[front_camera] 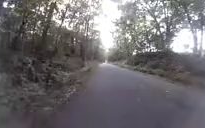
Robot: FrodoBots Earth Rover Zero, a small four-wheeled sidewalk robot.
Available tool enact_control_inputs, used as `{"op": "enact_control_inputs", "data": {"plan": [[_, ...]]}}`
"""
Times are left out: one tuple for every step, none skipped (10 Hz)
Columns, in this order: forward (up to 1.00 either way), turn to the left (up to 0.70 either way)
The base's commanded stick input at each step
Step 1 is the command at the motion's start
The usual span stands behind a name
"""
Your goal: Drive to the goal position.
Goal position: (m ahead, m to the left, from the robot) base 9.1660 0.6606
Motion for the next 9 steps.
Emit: {"op": "enact_control_inputs", "data": {"plan": [[0.7,-0.01],[0.7,-0.01],[0.7,-0.01],[0.7,-0.01],[0.7,-0.01],[0.7,-0.01],[0.7,-0.01],[0.7,-0.01],[0.7,-0.01]]}}
